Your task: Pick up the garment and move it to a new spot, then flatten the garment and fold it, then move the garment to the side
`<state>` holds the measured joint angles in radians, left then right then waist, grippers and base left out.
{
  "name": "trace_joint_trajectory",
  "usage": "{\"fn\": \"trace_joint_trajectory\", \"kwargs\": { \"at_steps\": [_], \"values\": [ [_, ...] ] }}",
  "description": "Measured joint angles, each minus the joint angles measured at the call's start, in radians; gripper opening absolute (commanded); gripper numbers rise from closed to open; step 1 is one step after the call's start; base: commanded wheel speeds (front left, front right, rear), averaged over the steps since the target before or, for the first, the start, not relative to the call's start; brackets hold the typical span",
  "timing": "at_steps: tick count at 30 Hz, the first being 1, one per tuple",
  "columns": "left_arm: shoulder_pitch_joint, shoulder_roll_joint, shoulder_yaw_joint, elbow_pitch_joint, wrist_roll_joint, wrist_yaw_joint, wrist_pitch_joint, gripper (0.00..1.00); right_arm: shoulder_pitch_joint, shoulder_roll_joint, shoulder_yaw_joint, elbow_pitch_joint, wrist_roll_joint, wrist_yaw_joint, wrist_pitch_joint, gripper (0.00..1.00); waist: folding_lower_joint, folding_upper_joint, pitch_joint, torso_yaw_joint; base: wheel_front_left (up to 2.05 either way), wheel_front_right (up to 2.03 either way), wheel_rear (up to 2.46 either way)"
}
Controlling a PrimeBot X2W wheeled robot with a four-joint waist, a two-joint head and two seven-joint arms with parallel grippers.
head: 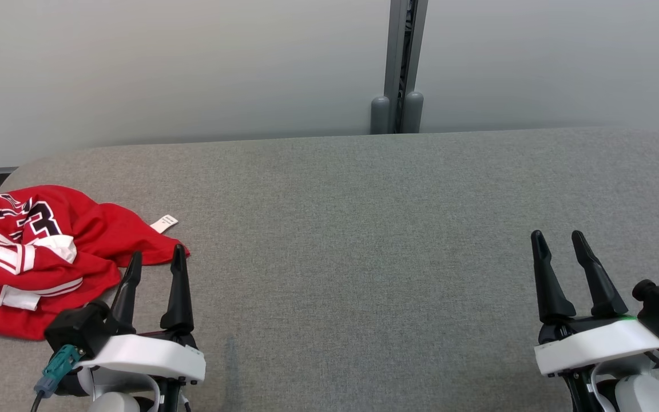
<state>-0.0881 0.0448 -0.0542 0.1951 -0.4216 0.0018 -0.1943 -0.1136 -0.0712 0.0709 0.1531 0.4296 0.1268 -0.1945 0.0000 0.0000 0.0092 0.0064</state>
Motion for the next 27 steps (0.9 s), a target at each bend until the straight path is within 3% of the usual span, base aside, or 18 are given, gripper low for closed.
{"fn": "trace_joint_trajectory", "kwargs": {
  "at_steps": [27],
  "values": [
    [0.02, 0.002, -0.026, -0.042, 0.193, 0.026, -0.053, 1.0, 0.013, 0.004, -0.003, -0.026, -0.198, 0.001, -0.053, 1.0, 0.0001, 0.0, -0.002, 0.002, 0.0, 0.0, 0.0]
  ]
}}
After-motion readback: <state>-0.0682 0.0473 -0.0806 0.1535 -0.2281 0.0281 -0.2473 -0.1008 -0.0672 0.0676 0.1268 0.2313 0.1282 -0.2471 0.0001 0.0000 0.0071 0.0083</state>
